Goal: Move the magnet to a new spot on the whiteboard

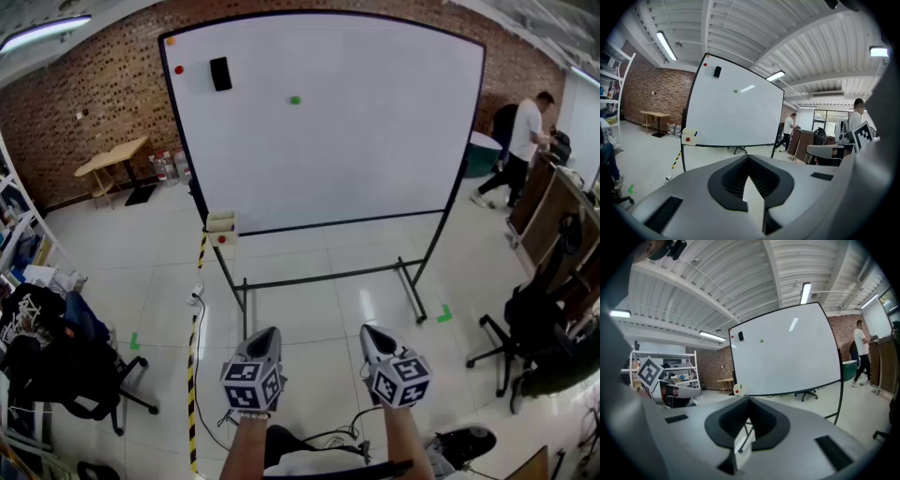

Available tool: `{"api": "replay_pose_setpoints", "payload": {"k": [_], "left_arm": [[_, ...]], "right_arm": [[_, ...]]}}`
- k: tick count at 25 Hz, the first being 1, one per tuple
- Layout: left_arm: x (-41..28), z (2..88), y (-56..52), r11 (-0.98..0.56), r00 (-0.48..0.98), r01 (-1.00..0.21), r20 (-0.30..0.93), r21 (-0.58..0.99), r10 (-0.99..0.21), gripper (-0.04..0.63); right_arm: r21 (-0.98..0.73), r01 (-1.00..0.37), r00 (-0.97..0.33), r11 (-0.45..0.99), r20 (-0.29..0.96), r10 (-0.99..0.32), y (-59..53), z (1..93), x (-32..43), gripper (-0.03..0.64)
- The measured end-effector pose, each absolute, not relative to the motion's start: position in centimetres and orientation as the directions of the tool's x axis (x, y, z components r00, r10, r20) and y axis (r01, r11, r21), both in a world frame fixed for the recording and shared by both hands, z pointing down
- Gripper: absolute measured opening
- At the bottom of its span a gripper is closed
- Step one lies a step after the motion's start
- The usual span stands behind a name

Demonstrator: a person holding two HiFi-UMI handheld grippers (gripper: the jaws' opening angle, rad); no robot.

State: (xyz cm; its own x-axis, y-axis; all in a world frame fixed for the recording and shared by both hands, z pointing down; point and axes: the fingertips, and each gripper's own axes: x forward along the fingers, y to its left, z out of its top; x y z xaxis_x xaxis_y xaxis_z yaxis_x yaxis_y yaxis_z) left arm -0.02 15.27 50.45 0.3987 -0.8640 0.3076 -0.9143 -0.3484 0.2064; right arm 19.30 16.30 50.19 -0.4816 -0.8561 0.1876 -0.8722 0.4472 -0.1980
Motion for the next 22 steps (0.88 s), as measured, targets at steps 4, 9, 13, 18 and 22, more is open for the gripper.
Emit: {"api": "replay_pose_setpoints", "payload": {"k": [4, 9, 13, 18, 22], "left_arm": [[1.8, 50.3, 14.4, -0.344, 0.389, -0.92, 0.309, 0.189, -0.868, -0.003], [3.1, 49.9, 12.4, -0.36, 0.395, -0.918, 0.305, 0.167, -0.867, -0.003], [2.9, 50.2, 8.6, -0.379, 0.413, -0.91, 0.296, 0.168, -0.861, -0.003], [1.8, 51.1, 0.1, -0.418, 0.448, -0.894, 0.306, 0.162, -0.84, -0.002], [-0.6, 51.2, -8.1, -0.444, 0.478, -0.878, 0.315, 0.18, -0.82, -0.002]], "right_arm": [[-0.2, -0.868, -0.487, 0.454, 0.174, -0.856, 15.3, 49.9, 21.3, 0.009], [-0.218, -0.868, -0.484, 0.447, 0.164, -0.86, 13.4, 50.3, 22.4, 0.009], [-0.208, -0.872, -0.478, 0.443, 0.169, -0.862, 10.3, 50.9, 21.7, 0.009], [-0.19, -0.889, -0.449, 0.417, 0.179, -0.875, 3.2, 51.7, 20.0, 0.009], [-0.187, -0.903, -0.421, 0.388, 0.198, -0.885, -4.7, 51.8, 17.2, 0.009]]}}
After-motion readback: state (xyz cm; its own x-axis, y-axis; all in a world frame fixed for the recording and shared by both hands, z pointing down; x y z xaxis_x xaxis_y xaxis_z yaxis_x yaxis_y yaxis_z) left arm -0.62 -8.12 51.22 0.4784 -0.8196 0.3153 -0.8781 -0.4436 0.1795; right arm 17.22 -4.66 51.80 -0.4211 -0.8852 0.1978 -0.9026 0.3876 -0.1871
